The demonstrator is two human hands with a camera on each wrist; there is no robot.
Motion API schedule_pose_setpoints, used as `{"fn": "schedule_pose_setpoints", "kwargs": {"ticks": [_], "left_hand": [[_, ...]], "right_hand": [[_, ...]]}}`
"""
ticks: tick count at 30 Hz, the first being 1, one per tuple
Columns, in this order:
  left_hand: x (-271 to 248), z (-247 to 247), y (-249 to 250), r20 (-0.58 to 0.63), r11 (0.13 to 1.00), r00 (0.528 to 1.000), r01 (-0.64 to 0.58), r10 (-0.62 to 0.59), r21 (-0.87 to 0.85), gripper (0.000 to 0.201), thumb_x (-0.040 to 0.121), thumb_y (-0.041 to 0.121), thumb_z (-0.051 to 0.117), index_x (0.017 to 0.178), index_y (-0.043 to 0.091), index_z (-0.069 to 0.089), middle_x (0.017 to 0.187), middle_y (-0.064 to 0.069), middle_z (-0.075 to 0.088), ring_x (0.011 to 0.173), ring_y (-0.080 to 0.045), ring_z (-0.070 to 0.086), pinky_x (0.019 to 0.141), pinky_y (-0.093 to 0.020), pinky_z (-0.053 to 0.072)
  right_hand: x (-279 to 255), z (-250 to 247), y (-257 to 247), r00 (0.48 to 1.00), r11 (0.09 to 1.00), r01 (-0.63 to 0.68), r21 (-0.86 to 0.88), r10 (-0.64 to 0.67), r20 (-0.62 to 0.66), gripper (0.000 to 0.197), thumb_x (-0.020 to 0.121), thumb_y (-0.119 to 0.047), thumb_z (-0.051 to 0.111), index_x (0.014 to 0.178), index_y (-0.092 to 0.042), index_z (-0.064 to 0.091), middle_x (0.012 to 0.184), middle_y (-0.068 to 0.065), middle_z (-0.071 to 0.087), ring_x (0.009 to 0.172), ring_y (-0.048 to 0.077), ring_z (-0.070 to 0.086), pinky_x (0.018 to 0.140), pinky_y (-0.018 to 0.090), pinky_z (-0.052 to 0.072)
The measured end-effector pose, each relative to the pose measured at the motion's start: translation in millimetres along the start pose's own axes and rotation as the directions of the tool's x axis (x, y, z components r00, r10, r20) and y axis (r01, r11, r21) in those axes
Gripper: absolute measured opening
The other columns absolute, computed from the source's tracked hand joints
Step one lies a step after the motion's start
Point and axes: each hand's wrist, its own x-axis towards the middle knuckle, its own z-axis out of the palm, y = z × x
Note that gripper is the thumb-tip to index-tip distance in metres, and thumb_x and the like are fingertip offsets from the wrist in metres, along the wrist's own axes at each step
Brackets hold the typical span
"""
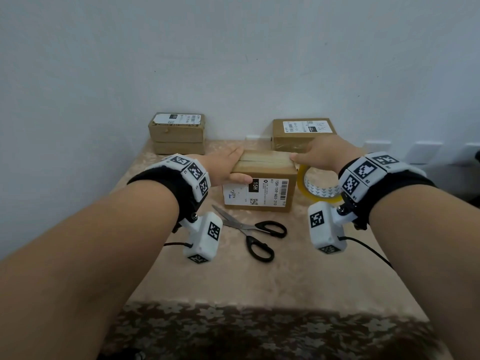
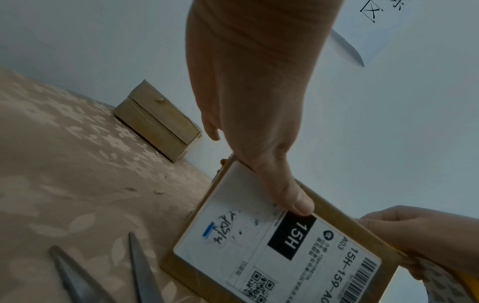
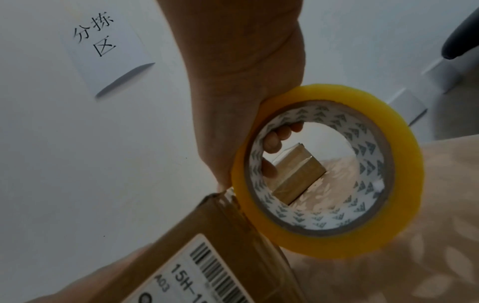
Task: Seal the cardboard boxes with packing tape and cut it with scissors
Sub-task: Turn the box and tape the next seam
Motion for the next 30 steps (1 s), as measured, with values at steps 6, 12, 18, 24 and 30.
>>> {"fn": "schedule_pose_setpoints", "kwargs": {"ticks": [6, 12, 18, 24, 30], "left_hand": [[-2, -10, 21, 0.019, 0.967, 0.996, 0.084, -0.091, 0.240, 0.100, 0.084, 0.073, 0.029, 0.150, 0.006, -0.003, 0.159, -0.009, -0.001, 0.146, -0.023, 0.005, 0.119, -0.045, 0.003], [15, -9, 71, 0.063, 0.968, 0.997, -0.061, 0.047, 0.242, 0.099, 0.084, 0.075, 0.025, 0.150, 0.009, -0.009, 0.158, -0.008, -0.012, 0.146, -0.020, -0.008, 0.118, -0.047, -0.005], [5, -11, 41, 0.048, 0.987, 0.993, -0.113, 0.109, 0.111, 0.092, 0.086, 0.069, 0.024, 0.151, 0.012, -0.007, 0.159, -0.006, -0.010, 0.146, -0.021, -0.004, 0.119, -0.043, 0.001], [8, -9, 18, 0.031, 0.978, 0.996, 0.071, -0.078, 0.196, 0.113, 0.071, 0.083, 0.024, 0.150, 0.005, 0.001, 0.159, -0.013, 0.002, 0.146, -0.026, 0.007, 0.119, -0.045, 0.007], [32, -4, 70, -0.042, 0.992, 0.998, -0.048, 0.053, 0.120, 0.114, 0.072, 0.081, 0.046, 0.151, 0.012, 0.001, 0.159, -0.005, 0.007, 0.145, -0.024, 0.009, 0.118, -0.047, 0.008]], "right_hand": [[0, 8, 1, 1.000, 1.000, -0.007, -0.008, 0.007, -0.007, 0.061, 0.088, -0.069, 0.036, 0.071, -0.015, 0.059, 0.074, 0.001, 0.059, 0.075, 0.020, 0.057, 0.071, 0.033, 0.047], [0, 7, -5, 0.999, 1.000, -0.023, -0.019, 0.023, -0.031, 0.053, 0.086, -0.068, 0.038, 0.066, -0.020, 0.049, 0.070, 0.000, 0.054, 0.078, 0.024, 0.057, 0.083, 0.042, 0.052], [-5, 9, -3, 1.000, 0.998, -0.015, 0.057, 0.017, -0.026, 0.056, 0.088, -0.067, 0.039, 0.068, -0.017, 0.053, 0.071, 0.000, 0.056, 0.076, 0.022, 0.058, 0.073, 0.036, 0.048], [-12, 7, -9, 0.999, 0.994, -0.023, 0.105, 0.027, -0.037, 0.056, 0.091, -0.062, 0.040, 0.070, -0.013, 0.057, 0.072, 0.003, 0.060, 0.067, 0.017, 0.056, 0.060, 0.030, 0.042], [-24, 9, -14, 0.993, 0.992, -0.074, 0.102, 0.083, -0.083, 0.055, 0.090, -0.062, 0.038, 0.068, -0.014, 0.054, 0.067, 0.003, 0.058, 0.064, 0.019, 0.056, 0.058, 0.031, 0.043]]}}
